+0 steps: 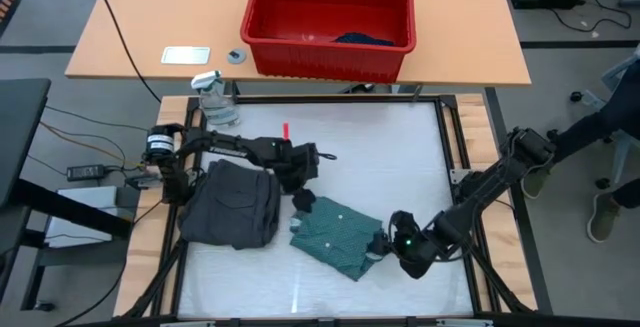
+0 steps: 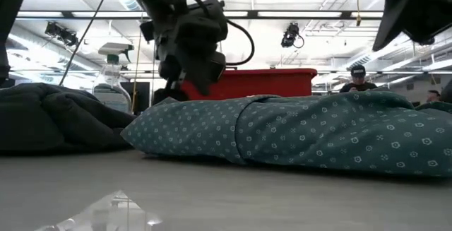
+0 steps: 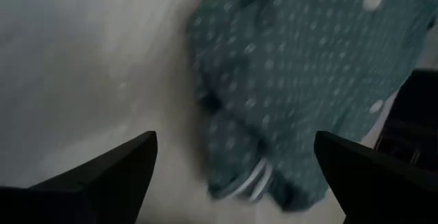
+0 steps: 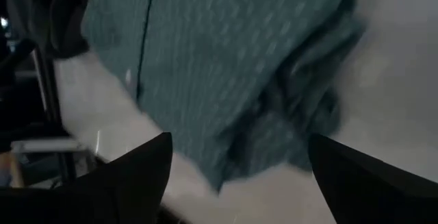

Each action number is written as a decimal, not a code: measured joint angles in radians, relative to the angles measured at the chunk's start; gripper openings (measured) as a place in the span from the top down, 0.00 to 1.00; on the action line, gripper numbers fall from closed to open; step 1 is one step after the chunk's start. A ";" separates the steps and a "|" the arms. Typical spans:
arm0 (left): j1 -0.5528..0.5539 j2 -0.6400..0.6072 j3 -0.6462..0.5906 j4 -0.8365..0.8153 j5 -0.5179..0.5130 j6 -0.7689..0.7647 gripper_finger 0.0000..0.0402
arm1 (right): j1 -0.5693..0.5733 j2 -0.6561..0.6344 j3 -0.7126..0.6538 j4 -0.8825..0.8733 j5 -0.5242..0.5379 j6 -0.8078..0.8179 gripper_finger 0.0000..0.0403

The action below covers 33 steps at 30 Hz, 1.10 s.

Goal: Fold Laundry from Bin
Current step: Stack the green polo shirt on top of the gray short on the table

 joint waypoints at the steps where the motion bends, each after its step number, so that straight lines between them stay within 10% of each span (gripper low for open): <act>1: -0.006 0.000 -0.013 0.041 0.000 -0.029 0.00 | 0.000 0.000 -0.010 -0.006 0.010 0.000 0.14; 13: -0.069 0.039 -0.129 0.333 -0.023 -0.140 0.03 | -0.038 0.009 -0.254 0.323 0.050 -0.025 0.15; 23: -0.121 0.132 -0.135 0.546 -0.020 -0.140 0.28 | -0.092 0.104 -0.334 0.686 0.008 -0.197 0.22; 33: -0.125 0.144 -0.137 0.654 0.038 -0.134 0.82 | -0.141 0.175 -0.303 0.778 -0.061 -0.273 0.88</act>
